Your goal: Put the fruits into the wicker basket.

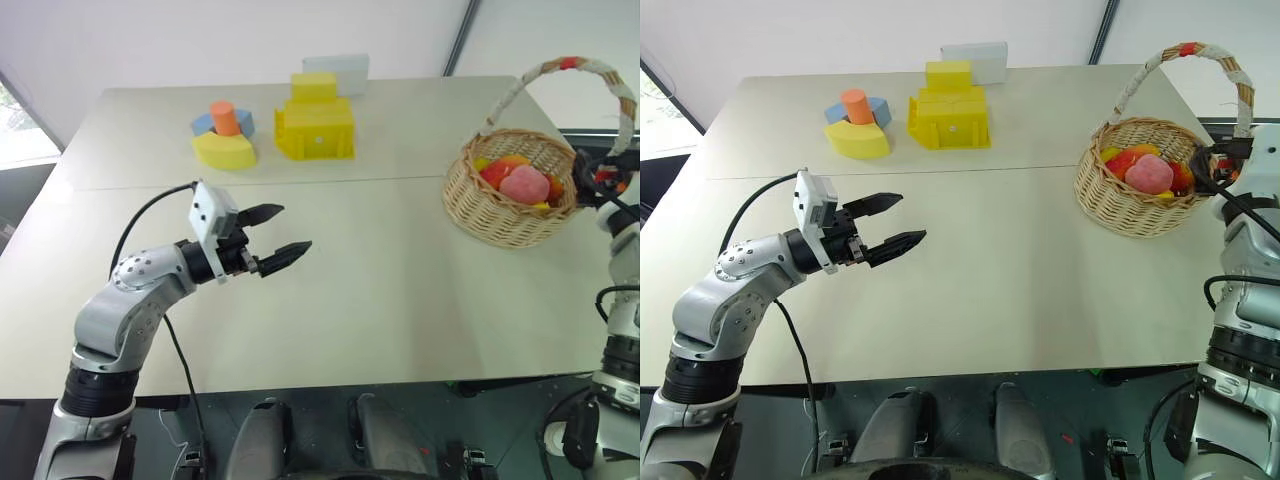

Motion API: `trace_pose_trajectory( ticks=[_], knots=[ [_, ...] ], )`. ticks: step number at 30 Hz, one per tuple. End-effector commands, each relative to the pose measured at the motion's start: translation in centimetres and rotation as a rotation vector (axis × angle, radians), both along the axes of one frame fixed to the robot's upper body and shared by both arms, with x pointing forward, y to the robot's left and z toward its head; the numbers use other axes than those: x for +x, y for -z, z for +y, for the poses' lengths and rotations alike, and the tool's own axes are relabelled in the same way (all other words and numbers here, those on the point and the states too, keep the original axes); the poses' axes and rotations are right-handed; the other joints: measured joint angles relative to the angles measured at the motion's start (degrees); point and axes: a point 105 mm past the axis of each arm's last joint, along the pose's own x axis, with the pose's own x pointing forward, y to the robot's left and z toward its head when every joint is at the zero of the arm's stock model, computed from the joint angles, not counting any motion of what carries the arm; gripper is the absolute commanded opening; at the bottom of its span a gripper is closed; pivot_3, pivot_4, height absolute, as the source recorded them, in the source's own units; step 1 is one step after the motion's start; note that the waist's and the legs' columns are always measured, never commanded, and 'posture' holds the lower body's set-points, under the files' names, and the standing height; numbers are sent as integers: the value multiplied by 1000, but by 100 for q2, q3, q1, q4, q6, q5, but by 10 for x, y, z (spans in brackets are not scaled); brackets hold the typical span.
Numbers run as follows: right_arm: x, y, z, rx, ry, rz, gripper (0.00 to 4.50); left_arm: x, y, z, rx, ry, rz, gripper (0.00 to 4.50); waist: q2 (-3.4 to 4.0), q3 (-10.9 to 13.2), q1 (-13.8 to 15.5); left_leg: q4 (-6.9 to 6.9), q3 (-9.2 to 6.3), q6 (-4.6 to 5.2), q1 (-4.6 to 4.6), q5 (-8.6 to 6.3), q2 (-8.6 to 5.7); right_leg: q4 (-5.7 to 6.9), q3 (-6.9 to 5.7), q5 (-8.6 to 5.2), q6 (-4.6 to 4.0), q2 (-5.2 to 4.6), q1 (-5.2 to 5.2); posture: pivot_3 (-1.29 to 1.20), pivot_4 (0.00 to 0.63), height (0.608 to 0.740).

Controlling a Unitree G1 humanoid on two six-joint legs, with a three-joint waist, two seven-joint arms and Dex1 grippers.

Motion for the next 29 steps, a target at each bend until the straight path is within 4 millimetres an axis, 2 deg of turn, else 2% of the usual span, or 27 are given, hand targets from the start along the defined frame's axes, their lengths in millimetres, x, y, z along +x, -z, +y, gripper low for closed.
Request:
trace_pose_trajectory(
  ticks=[1,6,9,12,16,18,22,29],
  knots=[
    [-14,-29,20,-180,-62,-81,3802,0,-7,18,-25,-79,-31,4500,0,0,-19,0,0,0,1,0,1,0,0,0,0,1,0,0,150,740],
    [-22,-36,48,-264,-208,-163,3802,5,10,40,-14,-204,-9,4500,0,0,-25,0,2,0,5,0,5,1,0,0,0,5,3,0,150,740],
    [-22,-42,87,-285,-393,-221,3802,9,17,54,-26,-293,5,4500,1,0,-21,1,0,0,6,0,4,2,0,0,0,4,4,0,150,740],
    [-24,-16,153,-262,-737,-111,3802,9,22,62,-28,-350,8,4500,0,-1,-30,1,-1,0,8,0,7,2,0,0,0,4,4,0,150,740],
    [-35,20,207,-196,-1012,38,3802,9,29,72,-27,-423,22,4500,0,0,5,1,-11,0,6,0,10,0,-6,0,0,1,8,0,150,740],
    [-39,33,224,-165,-1094,96,3802,7,31,76,-26,-451,28,4500,-2,0,15,1,-11,0,6,0,8,-2,-8,0,0,-6,11,0,150,740],
    [-36,46,237,-132,-1128,132,3802,3,35,80,-23,-485,33,4500,-2,0,16,3,-13,0,6,0,3,-3,-11,0,0,-13,13,0,150,740],
    [-16,61,226,-129,-1090,183,3802,-2,40,86,2,-515,28,4500,-3,-1,12,3,-13,0,7,0,3,-3,-13,0,-1,-10,12,0,150,740]
  ],
)
